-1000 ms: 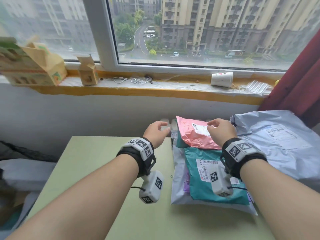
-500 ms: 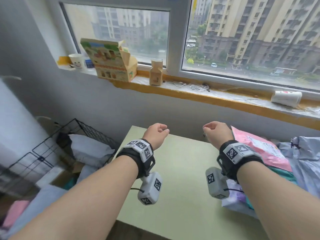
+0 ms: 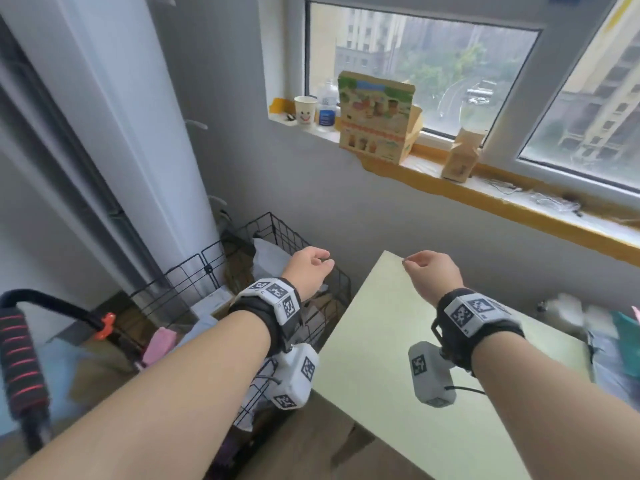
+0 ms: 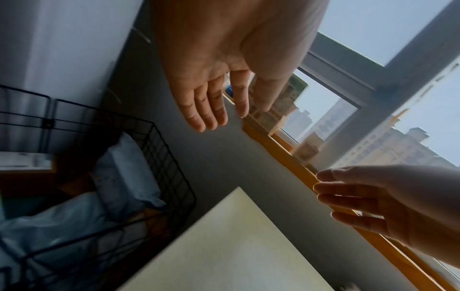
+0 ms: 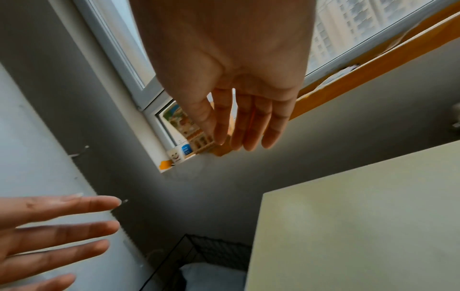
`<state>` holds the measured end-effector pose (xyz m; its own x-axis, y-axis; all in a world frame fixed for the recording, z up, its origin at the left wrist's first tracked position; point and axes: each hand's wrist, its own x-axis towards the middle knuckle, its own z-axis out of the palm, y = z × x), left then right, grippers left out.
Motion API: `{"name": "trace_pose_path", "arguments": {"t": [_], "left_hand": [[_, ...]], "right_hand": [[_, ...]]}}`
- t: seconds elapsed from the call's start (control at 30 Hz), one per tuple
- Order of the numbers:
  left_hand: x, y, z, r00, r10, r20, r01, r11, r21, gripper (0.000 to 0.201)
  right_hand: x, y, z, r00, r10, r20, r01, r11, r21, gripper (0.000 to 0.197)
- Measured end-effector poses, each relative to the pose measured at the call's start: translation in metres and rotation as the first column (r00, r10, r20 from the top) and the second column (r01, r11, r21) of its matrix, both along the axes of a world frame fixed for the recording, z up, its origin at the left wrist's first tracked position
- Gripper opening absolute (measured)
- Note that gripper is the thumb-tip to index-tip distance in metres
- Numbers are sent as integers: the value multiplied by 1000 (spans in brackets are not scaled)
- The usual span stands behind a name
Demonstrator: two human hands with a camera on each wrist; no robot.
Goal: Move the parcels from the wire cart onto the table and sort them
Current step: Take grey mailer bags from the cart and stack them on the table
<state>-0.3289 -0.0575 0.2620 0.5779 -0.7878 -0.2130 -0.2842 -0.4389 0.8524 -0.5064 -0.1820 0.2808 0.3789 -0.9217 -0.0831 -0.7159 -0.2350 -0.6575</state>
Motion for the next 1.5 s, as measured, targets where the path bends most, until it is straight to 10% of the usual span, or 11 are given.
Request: {"name": "trace_pose_path", "arguments": {"t": [0.53,1.5], "left_hand": [[202,147,-59,946,325,-4,-324,944,62,31],[310,176,-276,801,589,-106,-475,733,487,24]], "right_hand": [[211,102,-54,973,226,-49,-221,971,89,23],[373,88,-264,866,455,-208,-310,814,492,16]]}}
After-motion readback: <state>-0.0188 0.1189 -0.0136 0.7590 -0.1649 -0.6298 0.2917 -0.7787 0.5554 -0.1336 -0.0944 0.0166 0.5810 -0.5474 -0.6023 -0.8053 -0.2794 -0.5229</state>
